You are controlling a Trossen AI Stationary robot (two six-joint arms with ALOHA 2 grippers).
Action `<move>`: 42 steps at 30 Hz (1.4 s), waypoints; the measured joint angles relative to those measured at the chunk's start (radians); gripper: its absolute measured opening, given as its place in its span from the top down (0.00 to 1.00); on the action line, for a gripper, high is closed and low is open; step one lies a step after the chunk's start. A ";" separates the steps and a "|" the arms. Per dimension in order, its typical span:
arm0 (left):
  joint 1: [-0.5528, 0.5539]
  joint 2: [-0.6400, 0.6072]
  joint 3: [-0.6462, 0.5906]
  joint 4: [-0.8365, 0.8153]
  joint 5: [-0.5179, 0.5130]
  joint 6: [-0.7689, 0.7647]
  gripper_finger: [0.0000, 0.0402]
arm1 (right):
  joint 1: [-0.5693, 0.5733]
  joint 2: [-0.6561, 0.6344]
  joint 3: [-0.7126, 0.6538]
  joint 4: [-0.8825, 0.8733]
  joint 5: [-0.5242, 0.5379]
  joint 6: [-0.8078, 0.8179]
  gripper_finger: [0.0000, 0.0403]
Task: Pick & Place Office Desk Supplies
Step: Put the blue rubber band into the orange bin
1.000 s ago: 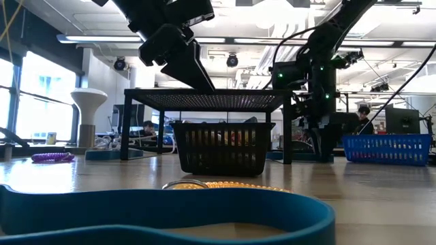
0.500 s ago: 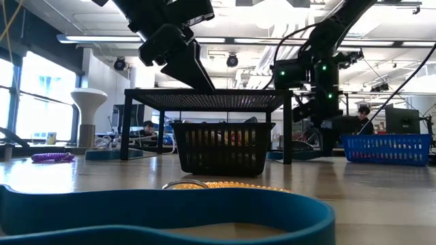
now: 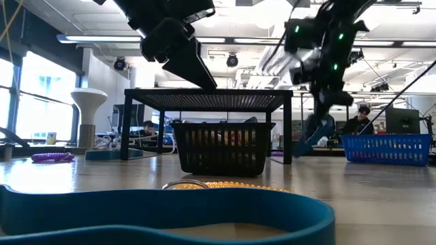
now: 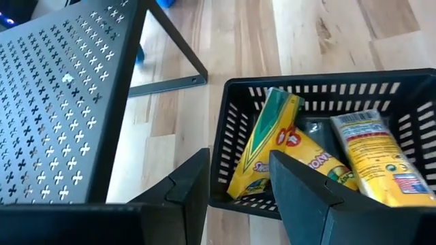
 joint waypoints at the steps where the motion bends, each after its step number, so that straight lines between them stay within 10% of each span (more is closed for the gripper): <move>1: -0.004 0.000 0.000 0.000 -0.001 0.003 0.64 | 0.022 -0.026 0.000 0.000 0.041 0.023 0.99; 14: -0.063 0.000 0.000 0.006 -0.004 0.025 0.64 | 0.417 -0.291 0.000 0.008 0.531 0.327 0.99; 42: -0.281 -0.003 0.000 -0.010 0.006 0.095 0.64 | 1.292 -0.177 0.001 0.602 0.327 1.182 0.99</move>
